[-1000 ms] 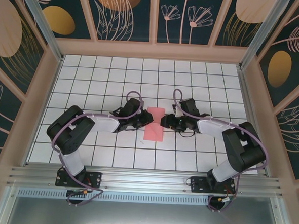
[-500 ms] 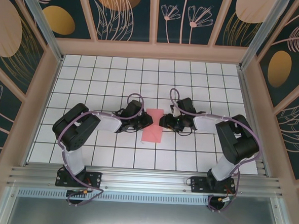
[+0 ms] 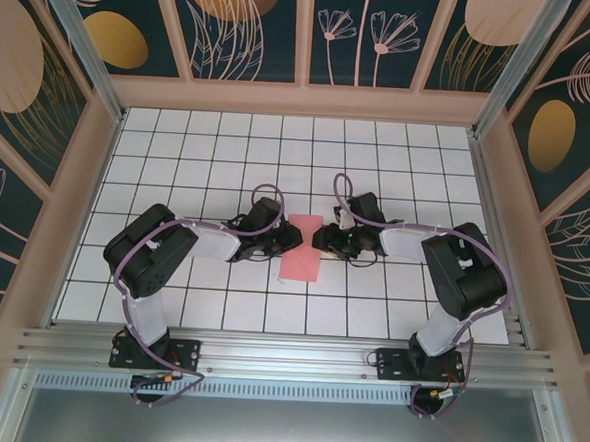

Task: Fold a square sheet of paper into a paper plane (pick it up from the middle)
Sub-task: Turn over the paper at the center of the table.

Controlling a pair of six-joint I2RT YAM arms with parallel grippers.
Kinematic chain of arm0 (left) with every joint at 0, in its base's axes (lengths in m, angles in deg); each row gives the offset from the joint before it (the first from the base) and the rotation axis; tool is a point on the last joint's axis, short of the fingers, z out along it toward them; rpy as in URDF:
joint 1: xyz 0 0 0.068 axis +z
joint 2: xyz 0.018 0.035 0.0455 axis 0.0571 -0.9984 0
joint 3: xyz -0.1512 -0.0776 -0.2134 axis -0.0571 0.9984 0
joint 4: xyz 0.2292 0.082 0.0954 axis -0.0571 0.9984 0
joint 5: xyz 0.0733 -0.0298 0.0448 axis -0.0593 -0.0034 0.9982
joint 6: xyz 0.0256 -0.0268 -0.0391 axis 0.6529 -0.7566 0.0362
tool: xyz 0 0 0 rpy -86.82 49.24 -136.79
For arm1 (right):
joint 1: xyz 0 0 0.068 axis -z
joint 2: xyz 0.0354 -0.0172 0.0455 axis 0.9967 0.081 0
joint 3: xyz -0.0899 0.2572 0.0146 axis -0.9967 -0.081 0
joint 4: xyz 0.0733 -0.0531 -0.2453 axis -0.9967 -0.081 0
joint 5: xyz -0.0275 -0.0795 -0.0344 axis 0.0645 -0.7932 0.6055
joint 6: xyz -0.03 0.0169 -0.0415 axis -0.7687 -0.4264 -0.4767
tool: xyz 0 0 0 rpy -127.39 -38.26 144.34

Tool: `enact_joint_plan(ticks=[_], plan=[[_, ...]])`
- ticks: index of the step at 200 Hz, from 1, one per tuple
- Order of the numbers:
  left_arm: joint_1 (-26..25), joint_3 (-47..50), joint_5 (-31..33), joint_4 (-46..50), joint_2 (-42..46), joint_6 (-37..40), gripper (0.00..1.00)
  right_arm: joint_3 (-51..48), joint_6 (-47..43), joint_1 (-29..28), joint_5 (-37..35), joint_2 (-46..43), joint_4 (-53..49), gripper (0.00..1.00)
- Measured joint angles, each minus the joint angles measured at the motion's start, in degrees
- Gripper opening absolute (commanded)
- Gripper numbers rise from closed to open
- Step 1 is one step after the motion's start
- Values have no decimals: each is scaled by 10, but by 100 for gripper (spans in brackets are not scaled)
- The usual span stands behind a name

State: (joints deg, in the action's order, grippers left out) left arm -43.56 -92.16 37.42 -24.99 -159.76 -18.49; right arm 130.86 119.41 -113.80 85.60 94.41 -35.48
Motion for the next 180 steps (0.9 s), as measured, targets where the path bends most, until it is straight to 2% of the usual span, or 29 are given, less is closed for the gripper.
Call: enact_joint_plan(ticks=[54, 139, 163, 180], plan=[[0, 5, 5, -10, 0, -3, 21, 0, 14, -5, 11, 1, 26, 32], [0, 25, 16, -38, 9, -22, 21, -38, 28, -5, 39, 1, 76, 36], [0, 29, 19, -42, 9, -28, 21, -50, 33, -2, 52, 1, 97, 32], [0, 31, 20, -45, 9, -31, 21, -60, 38, -2, 61, 1, 110, 26]])
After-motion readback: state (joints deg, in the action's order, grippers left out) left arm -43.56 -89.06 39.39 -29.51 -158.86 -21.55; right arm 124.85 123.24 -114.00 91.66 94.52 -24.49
